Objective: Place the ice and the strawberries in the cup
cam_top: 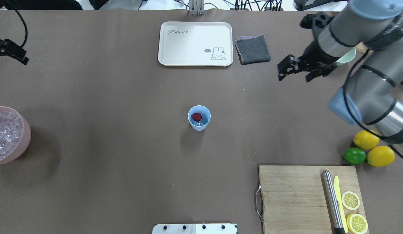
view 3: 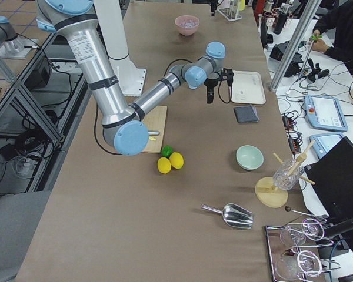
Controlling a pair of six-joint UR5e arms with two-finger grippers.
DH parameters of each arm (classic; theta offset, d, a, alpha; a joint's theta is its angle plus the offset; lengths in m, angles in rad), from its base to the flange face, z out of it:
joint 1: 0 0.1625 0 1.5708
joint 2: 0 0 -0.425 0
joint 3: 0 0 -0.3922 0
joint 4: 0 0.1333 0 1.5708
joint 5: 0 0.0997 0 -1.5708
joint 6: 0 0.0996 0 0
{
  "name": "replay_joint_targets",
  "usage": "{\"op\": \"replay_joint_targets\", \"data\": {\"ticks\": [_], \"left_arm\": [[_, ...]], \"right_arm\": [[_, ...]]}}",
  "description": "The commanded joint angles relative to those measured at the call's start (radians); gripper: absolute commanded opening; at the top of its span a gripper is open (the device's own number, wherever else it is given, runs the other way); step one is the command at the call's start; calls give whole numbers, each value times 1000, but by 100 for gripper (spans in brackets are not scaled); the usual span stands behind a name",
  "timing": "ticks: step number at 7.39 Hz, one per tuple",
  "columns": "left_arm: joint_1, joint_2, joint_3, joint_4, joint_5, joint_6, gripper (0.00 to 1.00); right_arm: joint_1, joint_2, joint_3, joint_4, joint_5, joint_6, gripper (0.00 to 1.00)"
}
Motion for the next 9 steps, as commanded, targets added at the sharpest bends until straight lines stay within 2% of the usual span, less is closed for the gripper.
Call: {"op": "replay_joint_targets", "data": {"ticks": [1,2,3,4,6,9], "left_arm": [[-174,47,136,-3,-33,321,97],[-247,39,225,-1,-34,456,97],[-300,48,252,0,-34,518,97],[-335,54,264,23,-36,539,97],[-413,57,237,158,-129,559,97],[-406,114,233,76,-127,514,97]], "right_arm": [[275,-203,-4,-68,103,-489,100],[372,-228,-19,-200,94,-736,100],[458,-235,-31,-320,72,-931,100],[517,-268,-37,-350,58,-1040,100],[542,-337,-34,-343,49,-1053,100],[565,-366,-36,-341,35,-1051,100]]}}
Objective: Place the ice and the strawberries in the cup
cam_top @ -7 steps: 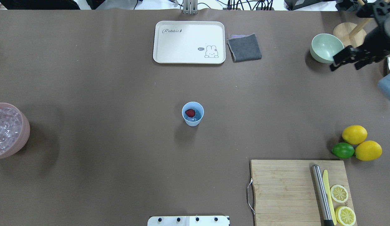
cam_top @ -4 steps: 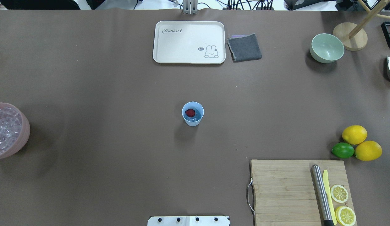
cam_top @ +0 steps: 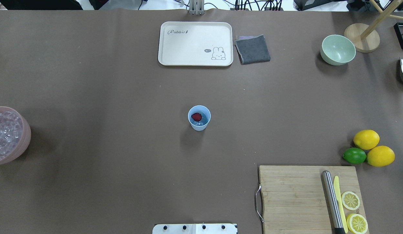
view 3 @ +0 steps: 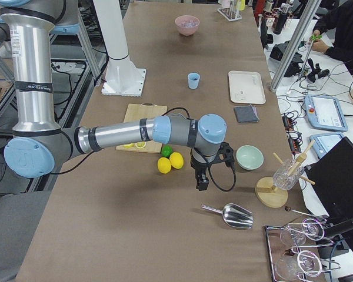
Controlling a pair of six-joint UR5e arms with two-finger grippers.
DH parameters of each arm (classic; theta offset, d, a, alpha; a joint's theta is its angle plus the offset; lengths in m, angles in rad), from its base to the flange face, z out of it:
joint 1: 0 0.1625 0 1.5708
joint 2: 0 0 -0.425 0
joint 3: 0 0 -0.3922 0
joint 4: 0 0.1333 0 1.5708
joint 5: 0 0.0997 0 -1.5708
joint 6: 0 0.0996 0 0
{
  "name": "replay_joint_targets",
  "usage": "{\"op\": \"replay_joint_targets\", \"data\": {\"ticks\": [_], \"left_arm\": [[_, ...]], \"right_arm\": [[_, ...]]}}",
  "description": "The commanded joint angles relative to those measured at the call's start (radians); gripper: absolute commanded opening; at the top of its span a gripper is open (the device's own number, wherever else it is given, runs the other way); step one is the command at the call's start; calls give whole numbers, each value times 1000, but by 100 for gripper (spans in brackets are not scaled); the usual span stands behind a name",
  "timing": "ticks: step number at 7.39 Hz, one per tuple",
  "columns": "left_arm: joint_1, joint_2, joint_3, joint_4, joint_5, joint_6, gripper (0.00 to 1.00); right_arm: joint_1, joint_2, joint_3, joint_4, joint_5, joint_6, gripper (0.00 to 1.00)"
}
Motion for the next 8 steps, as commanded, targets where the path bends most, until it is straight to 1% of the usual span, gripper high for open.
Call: {"op": "replay_joint_targets", "data": {"ticks": [1,2,4,6,8], "left_arm": [[12,20,1,-61,1,-6,97],[13,31,1,-81,1,-6,97],[13,34,1,-81,4,-4,97],[16,41,-5,-84,40,-4,97],[19,41,-4,-82,41,-4,97]], "right_arm": [[12,-13,8,1,-4,0,100],[15,-13,11,1,-8,0,100],[13,-7,13,2,-26,0,100],[13,-8,18,2,-26,-2,100],[15,-10,18,2,-26,-2,100]]}}
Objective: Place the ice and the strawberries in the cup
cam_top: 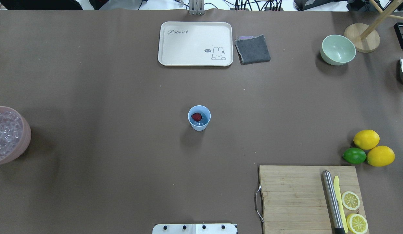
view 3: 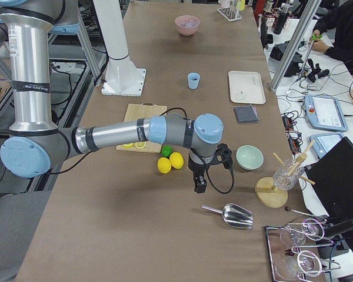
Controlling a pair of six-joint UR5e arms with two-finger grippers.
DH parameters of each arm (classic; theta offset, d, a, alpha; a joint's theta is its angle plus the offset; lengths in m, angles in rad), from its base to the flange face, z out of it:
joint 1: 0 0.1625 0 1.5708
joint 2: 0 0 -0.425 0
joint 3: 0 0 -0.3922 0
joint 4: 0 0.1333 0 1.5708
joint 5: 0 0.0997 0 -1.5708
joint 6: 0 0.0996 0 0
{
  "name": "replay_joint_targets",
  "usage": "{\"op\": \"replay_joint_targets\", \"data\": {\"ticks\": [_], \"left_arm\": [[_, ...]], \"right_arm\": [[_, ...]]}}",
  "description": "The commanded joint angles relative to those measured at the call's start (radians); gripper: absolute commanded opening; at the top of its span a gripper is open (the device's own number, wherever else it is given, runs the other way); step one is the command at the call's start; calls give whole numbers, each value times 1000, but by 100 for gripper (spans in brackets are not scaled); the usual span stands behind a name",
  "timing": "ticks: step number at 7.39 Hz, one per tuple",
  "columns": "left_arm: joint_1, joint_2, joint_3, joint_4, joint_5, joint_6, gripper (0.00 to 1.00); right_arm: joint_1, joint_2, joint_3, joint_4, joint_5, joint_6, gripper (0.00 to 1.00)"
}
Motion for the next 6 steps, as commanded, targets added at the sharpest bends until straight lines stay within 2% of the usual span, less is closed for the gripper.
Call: {"op": "replay_joint_targets", "data": {"ticks": [1,6], "left_arm": [[1,1,4,-1,4,1,97],[4,25,2,-69,25,1,97]], "right_arm": [[-1,-3,2,1,0,0,100],[-1,-4,2,-1,0,0,100]]}}
